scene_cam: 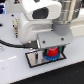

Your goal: Insert the blue gear onto the right peg, followed by the red gear

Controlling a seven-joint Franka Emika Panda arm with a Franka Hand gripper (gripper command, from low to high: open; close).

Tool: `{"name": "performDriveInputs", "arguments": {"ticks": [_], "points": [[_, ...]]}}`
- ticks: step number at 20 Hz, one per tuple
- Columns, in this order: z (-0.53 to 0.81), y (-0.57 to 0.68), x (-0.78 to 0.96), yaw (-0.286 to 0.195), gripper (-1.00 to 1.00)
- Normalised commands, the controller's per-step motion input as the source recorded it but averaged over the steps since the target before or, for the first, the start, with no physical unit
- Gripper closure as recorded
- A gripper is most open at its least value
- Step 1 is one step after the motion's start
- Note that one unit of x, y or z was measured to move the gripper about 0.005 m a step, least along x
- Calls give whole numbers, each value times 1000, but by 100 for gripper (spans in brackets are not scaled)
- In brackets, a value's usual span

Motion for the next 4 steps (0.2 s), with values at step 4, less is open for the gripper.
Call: {"name": "performDriveInputs", "arguments": {"ticks": [4], "points": [[511, 20, 12, 0, -100]]}}
